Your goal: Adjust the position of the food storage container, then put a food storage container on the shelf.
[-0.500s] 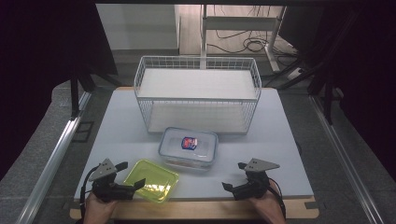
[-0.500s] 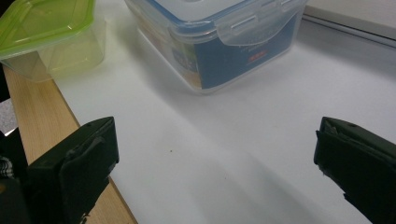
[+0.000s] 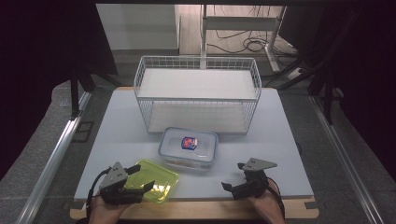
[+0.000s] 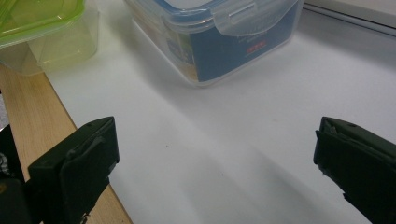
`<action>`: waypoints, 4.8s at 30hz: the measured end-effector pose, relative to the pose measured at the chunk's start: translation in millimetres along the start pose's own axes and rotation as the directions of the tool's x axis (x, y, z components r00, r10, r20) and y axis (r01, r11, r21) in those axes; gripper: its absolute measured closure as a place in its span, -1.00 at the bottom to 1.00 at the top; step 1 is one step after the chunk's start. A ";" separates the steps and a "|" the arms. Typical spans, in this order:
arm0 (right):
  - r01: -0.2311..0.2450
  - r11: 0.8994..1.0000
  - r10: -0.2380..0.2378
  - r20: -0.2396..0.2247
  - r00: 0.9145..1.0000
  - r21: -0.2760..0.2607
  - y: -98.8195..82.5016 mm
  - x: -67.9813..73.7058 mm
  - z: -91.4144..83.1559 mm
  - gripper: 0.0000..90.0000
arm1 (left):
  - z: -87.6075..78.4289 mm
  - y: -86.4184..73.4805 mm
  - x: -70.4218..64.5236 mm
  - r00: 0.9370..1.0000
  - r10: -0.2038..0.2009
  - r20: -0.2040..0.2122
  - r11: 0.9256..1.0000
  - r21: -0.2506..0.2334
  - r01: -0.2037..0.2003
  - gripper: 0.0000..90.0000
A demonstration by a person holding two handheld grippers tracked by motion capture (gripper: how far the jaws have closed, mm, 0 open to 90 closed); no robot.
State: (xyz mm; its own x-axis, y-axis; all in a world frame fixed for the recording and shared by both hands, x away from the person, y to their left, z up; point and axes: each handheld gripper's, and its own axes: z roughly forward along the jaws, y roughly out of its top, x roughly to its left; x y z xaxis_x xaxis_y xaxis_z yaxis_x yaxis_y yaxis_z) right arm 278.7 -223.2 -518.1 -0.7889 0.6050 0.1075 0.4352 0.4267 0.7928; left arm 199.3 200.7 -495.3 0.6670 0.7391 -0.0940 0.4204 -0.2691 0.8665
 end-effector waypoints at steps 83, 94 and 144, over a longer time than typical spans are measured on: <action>-0.066 0.997 0.065 0.007 0.998 0.041 7.2 -1.4 12.5 -0.99 | 43.1 15.3 79.1 0.967 -0.051 -0.250 0.985 0.146 0.090 1.00; -0.034 0.997 0.027 0.109 0.994 0.070 43.8 -15.2 8.7 0.71 | 96.3 42.4 74.1 0.970 0.011 -0.244 0.977 0.209 0.041 1.00; -0.036 0.993 0.016 0.171 0.985 0.115 44.6 -45.2 6.2 -0.10 | 85.3 34.3 50.8 0.990 -0.039 -0.134 0.975 0.211 0.067 -0.31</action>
State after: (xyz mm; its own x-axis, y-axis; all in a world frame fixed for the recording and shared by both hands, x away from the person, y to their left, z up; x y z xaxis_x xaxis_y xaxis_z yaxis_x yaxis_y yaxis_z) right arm 336.4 -227.3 -491.3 -0.6960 0.7178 0.0159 0.5103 0.4790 0.7143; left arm 300.0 176.3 -512.2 0.5618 0.8250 -0.0616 0.5847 -0.3433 0.7350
